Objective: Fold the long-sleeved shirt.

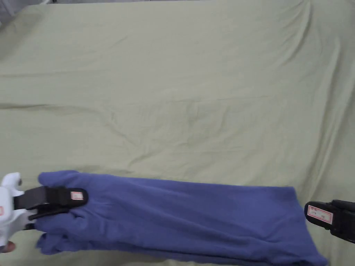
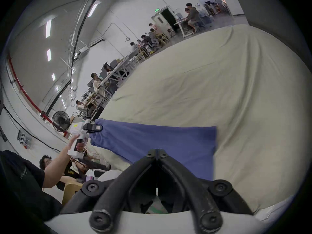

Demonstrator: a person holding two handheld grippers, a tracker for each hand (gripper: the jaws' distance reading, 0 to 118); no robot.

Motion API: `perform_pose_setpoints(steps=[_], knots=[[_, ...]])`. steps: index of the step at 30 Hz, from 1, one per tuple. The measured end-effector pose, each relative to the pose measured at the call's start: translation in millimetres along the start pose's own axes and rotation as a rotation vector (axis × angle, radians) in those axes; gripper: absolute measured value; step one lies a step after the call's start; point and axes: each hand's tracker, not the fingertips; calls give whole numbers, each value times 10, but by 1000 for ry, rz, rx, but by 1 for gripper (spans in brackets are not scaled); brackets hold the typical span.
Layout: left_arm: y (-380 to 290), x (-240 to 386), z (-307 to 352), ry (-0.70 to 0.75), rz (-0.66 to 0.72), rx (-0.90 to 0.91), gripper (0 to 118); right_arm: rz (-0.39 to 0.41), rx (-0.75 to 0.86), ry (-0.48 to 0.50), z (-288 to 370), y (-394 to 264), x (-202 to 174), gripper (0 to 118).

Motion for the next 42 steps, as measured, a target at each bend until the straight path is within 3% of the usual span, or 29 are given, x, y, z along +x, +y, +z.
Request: perform_pose_setpoints(steps=[5,7,9,12,17,22,23,25,26,28,36,40,41,42], knots=[[99,232,550,392,-45,101,27,30,-6,-26,-5,30,-122,0],[15,466,512,426,-67,109,27,39,-21,-62,-35,17,-150,0],[-172,786,325,372,-115,103,27,38,-30,-85,-56,0,-157,0],[-417,1196,-235,283,-224,3,27,-2,-43,-84,-42,-36,-120,0],[-708,1566,-1601,539,-395,-144,27,-57,-30,-97,100,-93,-64,0],[-777,1559,-2400,636,-377,-126,29,-95,-7,-106,253,-178,14,0],[-823,1624,-2450,651,-375,-83,43,-106,-8,-101,274,-201,31,0],[-862,1692,-2587,602,-375,-90,99,-111,-10,-99,294,-239,47,0],[-901,1718,-2669,538,-342,-123,118,-111,-10,-99,302,-259,74,0],[-993,1869,-2719,537,-340,-145,118,-112,-8,-89,320,-274,103,0],[-1060,2485,-2310,70,-310,-137,118,-137,58,10,476,-266,113,0],[-979,2537,-2058,43,-283,-105,118,-145,72,24,465,-254,118,0],[-959,2488,-1979,83,-299,-107,103,-144,73,21,465,-252,119,0],[-951,2437,-1909,150,-326,-93,68,-144,73,19,458,-251,103,0]])
